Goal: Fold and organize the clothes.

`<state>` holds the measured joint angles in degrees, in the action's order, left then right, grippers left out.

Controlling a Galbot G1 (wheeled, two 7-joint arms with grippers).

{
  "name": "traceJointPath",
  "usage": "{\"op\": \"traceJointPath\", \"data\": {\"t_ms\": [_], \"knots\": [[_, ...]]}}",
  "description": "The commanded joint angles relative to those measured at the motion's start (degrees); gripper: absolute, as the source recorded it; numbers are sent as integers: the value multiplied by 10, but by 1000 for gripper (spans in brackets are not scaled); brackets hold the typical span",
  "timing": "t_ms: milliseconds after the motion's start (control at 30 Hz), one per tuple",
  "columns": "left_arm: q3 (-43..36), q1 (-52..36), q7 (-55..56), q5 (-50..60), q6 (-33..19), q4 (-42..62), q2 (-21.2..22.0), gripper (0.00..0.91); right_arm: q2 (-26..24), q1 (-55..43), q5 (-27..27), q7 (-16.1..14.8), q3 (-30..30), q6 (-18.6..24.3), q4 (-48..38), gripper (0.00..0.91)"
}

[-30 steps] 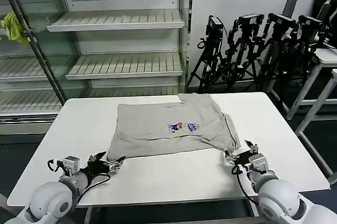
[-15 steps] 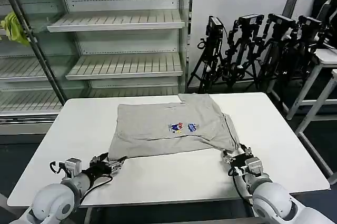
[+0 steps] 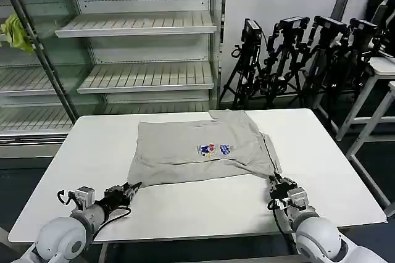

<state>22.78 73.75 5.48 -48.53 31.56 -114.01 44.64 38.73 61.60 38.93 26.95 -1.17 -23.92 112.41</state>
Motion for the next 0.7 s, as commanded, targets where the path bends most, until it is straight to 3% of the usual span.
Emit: {"op": "traceJointPath", "data": {"t_ms": [33,267,700], "knots": [[1,0,-2,5,-4,2,0,40,2,1,-4,-1,-1,3,-2,0],[6,5,-7,8,-8,0,-7,40,-14,3,-4,-8,-7,5,12,0],[64,86,-5,-20,-7,-45,-71,40,-137,40,46,-12,-39,1,85,0]]}}
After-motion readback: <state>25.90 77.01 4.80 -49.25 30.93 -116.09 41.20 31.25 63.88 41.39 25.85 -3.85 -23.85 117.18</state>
